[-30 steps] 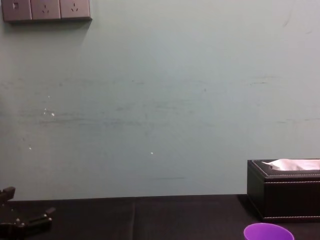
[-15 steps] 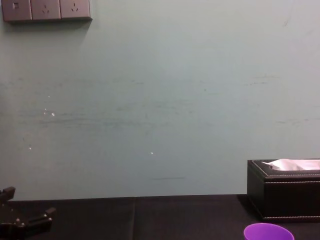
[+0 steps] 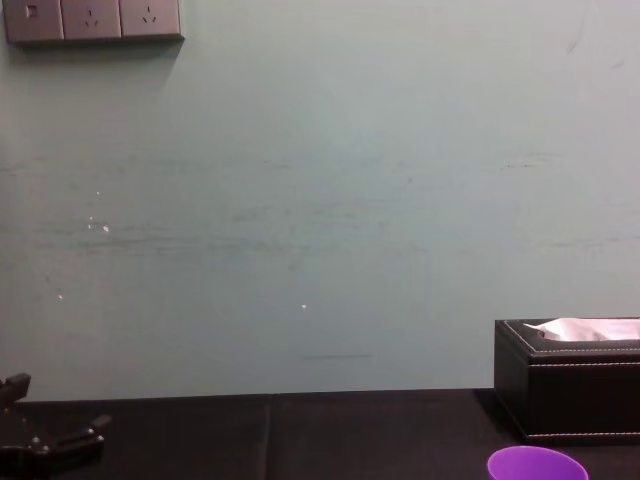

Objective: Stack the three plastic cups sequentially using one hand.

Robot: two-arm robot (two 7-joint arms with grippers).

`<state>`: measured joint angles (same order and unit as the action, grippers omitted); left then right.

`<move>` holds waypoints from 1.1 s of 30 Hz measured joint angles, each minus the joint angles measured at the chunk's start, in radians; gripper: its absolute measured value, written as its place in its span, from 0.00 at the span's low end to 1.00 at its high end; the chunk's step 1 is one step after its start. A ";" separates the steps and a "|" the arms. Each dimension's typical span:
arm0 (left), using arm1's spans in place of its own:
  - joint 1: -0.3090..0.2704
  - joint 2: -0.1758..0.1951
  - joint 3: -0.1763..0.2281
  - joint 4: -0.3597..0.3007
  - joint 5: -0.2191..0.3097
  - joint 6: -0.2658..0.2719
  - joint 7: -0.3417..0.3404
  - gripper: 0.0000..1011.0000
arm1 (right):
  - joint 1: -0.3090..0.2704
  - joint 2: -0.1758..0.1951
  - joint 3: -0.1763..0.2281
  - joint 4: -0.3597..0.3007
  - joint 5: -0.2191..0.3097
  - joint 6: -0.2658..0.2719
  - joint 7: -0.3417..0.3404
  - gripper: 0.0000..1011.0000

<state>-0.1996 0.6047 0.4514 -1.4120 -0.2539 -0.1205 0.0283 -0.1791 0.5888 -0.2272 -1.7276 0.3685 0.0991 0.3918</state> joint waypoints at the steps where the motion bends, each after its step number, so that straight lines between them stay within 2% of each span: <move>1: 0.000 0.000 0.000 0.000 0.000 0.000 0.000 0.99 | 0.000 0.000 0.000 0.000 0.000 0.000 0.000 0.76; 12: 0.000 0.000 0.000 0.000 0.000 0.000 0.000 0.99 | -0.003 0.004 0.002 -0.007 0.001 -0.001 0.002 0.71; 22: 0.000 0.000 0.000 0.000 0.000 0.000 0.000 0.99 | 0.018 0.053 0.008 -0.104 0.009 0.058 0.032 0.71; 29: 0.000 0.000 0.000 0.000 0.000 0.000 0.000 0.99 | 0.082 0.086 -0.011 -0.162 0.041 0.129 0.072 0.71; 33: 0.000 0.000 0.000 0.000 0.000 0.000 0.000 0.99 | 0.146 0.090 -0.053 -0.182 0.049 0.176 0.090 0.71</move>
<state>-0.1995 0.6047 0.4514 -1.4120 -0.2539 -0.1205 0.0283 -0.0335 0.6783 -0.2804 -1.9096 0.4179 0.2754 0.4819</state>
